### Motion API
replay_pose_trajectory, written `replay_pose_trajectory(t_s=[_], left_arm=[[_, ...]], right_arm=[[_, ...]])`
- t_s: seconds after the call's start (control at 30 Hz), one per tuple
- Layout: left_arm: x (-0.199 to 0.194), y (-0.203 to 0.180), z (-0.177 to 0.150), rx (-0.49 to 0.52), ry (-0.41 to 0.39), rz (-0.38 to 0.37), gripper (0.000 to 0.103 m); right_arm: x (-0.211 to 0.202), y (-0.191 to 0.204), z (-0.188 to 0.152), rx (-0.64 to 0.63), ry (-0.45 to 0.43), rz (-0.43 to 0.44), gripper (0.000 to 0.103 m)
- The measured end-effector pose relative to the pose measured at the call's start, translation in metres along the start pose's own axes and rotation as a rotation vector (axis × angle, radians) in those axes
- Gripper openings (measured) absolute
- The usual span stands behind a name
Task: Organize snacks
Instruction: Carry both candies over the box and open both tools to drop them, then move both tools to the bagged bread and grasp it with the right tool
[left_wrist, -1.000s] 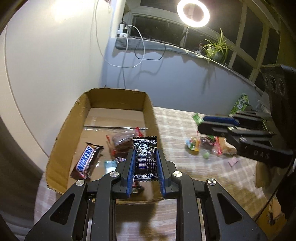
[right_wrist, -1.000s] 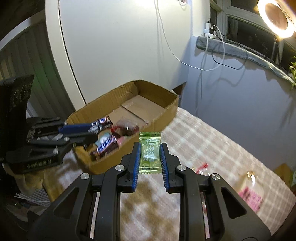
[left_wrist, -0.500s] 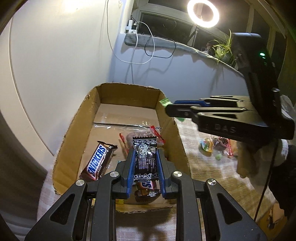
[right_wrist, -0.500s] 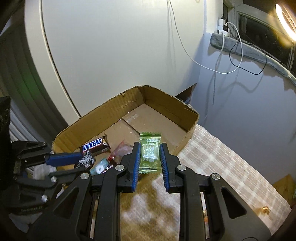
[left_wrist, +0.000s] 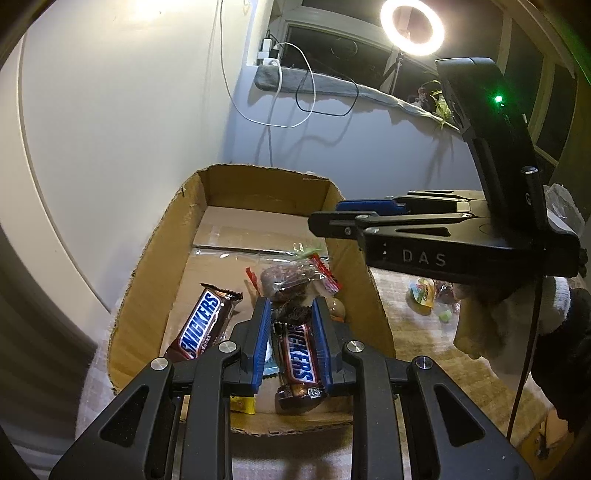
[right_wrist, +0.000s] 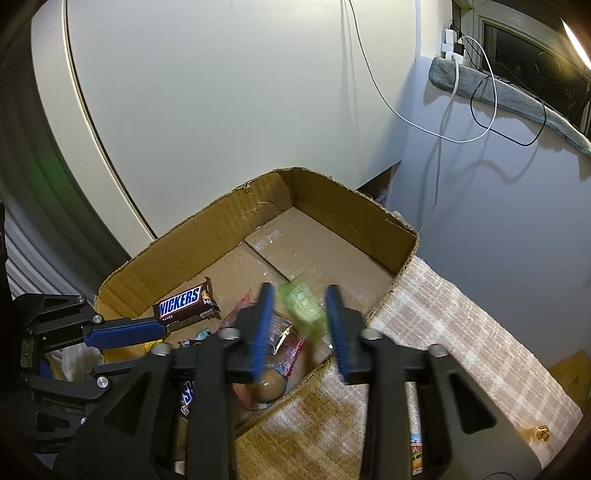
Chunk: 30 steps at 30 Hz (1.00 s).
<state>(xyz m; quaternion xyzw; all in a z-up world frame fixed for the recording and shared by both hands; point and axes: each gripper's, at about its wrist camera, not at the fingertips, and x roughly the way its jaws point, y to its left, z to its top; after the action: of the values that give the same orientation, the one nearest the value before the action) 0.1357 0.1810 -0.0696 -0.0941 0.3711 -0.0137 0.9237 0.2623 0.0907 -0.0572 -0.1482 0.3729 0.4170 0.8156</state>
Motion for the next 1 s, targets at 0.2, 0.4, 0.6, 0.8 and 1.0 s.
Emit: replay_pose_trajectory(t_s=[0.2, 0.4, 0.6, 0.8, 1.0], left_arm=[[-0.002, -0.004, 0.0, 0.017, -0.005, 0.013, 0.04], [-0.006, -0.01, 0.002, 0.025, -0.016, 0.014, 0.045], [-0.011, -0.022, 0.002, 0.042, -0.025, 0.009, 0.045], [-0.016, -0.039, 0.002, 0.064, -0.038, -0.008, 0.053], [-0.02, -0.059, 0.003, 0.092, -0.042, -0.036, 0.07]], right_arm=[[-0.008, 0.0, 0.0, 0.005, -0.029, -0.016, 0.068], [-0.019, -0.001, -0.002, 0.009, -0.045, -0.03, 0.079], [-0.037, -0.009, -0.008, 0.03, -0.061, -0.045, 0.079], [-0.058, -0.022, -0.02, 0.06, -0.07, -0.068, 0.087], [-0.084, -0.038, -0.036, 0.096, -0.096, -0.096, 0.092]])
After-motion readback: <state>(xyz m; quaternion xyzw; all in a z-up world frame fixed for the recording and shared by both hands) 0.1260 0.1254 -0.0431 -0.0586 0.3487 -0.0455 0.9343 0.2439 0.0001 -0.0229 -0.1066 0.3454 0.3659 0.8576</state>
